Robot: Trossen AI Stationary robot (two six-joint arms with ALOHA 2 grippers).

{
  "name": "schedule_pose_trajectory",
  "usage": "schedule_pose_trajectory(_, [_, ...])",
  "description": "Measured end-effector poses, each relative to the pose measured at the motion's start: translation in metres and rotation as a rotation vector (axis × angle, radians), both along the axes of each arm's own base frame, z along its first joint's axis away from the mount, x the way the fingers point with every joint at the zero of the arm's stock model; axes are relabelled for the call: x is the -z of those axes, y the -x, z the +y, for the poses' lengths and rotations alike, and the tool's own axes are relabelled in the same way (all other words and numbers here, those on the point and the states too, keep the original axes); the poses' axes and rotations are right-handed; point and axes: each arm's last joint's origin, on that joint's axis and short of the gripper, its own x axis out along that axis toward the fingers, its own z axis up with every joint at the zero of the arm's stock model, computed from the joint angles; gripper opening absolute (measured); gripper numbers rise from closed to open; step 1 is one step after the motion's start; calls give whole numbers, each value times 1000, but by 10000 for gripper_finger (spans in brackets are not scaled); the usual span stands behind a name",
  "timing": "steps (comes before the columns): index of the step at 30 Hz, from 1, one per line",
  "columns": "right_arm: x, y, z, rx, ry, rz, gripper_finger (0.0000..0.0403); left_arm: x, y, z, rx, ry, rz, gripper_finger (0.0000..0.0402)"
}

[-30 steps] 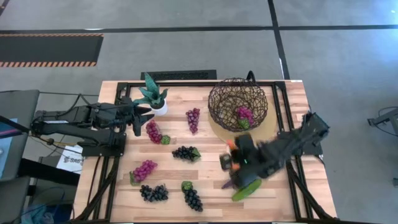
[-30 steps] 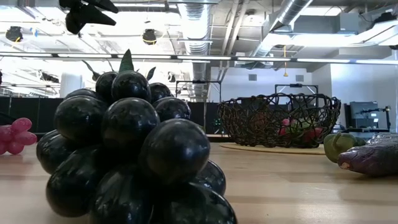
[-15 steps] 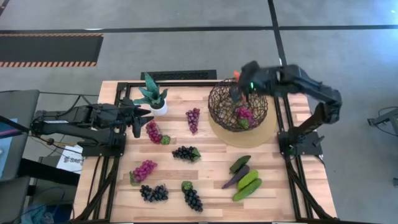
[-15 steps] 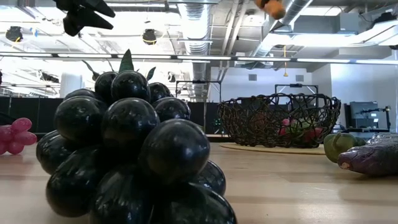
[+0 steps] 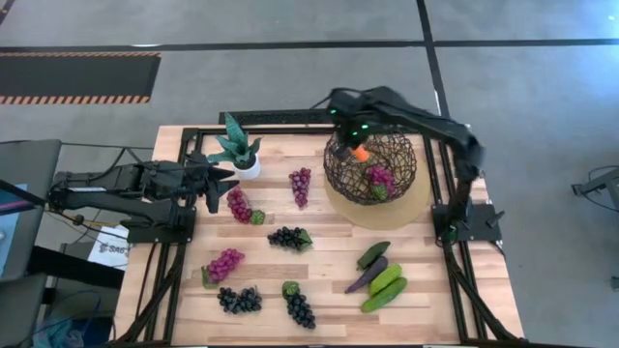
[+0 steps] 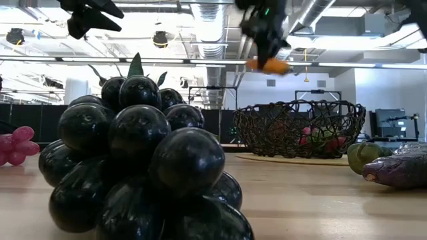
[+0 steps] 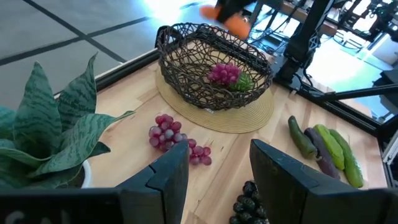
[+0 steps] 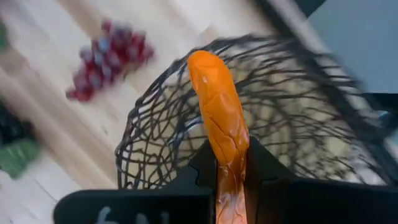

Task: Build produce basket
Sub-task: Put the orange chili pepper into the black wire basket

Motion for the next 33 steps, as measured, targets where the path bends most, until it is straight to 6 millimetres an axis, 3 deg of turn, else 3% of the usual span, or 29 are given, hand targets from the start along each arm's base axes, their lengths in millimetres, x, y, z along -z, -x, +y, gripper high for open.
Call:
schedule_pose_trajectory(7, [66,-35,-16,-171,-142,126,34,0,0,0,-11,27,-11,155])
schedule_pose_trajectory(11, [74,-41,-17,-224,-168,91,34,0,0,0,-18,45,-18,155])
schedule_pose_trajectory(13, [70,-35,-17,-222,-163,59,34,0,0,0,-24,57,-22,155])
schedule_pose_trajectory(16, [48,-12,-18,-179,-116,-33,34,0,0,0,-25,59,-23,155])
schedule_pose_trajectory(21, [17,56,-10,-26,-41,-214,34,0,0,0,-26,58,-23,155])
schedule_pose_trajectory(24, [11,95,8,44,-24,-358,34,0,0,0,-29,57,-23,155])
schedule_pose_trajectory(28, [27,129,27,136,-46,-537,34,0,0,0,-39,59,-26,155])
schedule_pose_trajectory(33, [66,141,35,251,-96,-601,34,0,0,0,-40,59,-26,155])
